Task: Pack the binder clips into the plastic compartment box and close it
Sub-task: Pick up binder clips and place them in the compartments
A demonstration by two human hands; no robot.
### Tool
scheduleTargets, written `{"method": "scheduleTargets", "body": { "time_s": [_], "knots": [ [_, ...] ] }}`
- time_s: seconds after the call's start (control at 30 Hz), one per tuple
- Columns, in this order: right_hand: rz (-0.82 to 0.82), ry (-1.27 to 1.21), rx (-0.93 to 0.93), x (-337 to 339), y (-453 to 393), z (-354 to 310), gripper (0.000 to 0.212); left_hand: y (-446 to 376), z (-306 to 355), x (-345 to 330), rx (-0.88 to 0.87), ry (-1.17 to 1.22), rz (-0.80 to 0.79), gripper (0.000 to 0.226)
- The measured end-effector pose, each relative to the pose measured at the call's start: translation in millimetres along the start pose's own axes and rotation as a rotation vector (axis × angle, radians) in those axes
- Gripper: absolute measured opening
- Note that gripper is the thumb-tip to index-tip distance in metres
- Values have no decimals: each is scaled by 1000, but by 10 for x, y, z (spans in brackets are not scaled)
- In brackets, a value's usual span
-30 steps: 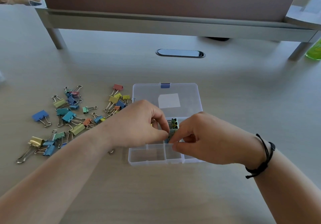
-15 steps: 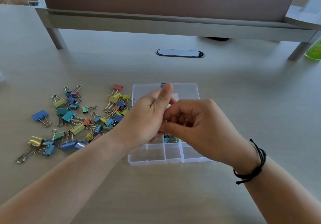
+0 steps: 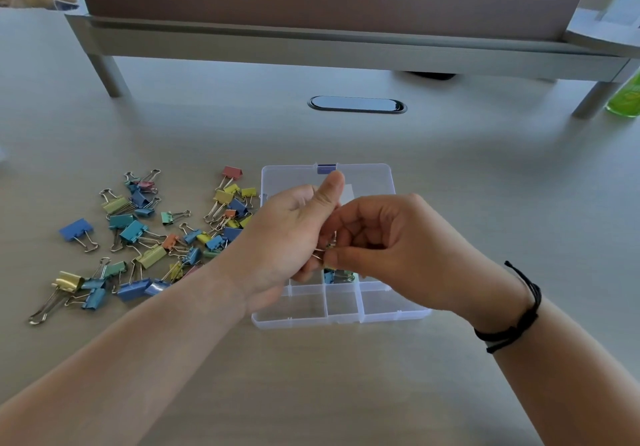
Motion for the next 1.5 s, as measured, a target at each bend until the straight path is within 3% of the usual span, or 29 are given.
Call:
{"method": "scheduleTargets", "body": {
  "time_s": [0.17, 0.3, 0.5, 0.73, 1.1, 1.5],
  "knots": [
    [29, 114, -59, 123, -12, 63, 6, -18, 2, 69, 29, -26, -44, 47],
    [9, 291, -83, 105, -5, 114, 5, -62, 26, 123, -25, -298, -152, 24],
    [12, 482, -56, 41, -4, 137, 3, -44, 78, 74, -130, -688, -326, 12],
    [-31, 605, 48, -26, 25, 74, 9, -4, 35, 40, -116, -751, -394, 5],
    [-135, 727, 55, -139, 68, 71, 20, -51, 0, 63, -133, -784, -316, 5],
    [7, 576, 154, -90, -52, -113, 16, 36, 163, 287, -187, -743, -240, 9]
  ]
}}
Point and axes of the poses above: each hand's wrist, its own y-axis away from the middle knuckle, its own x-axis out of the back of the hand, z = x × y, the point moved 9 cm from there along -y, towards the middle knuckle, and after that the axes turned 7 degrees about -x, right-handed, at the moved point
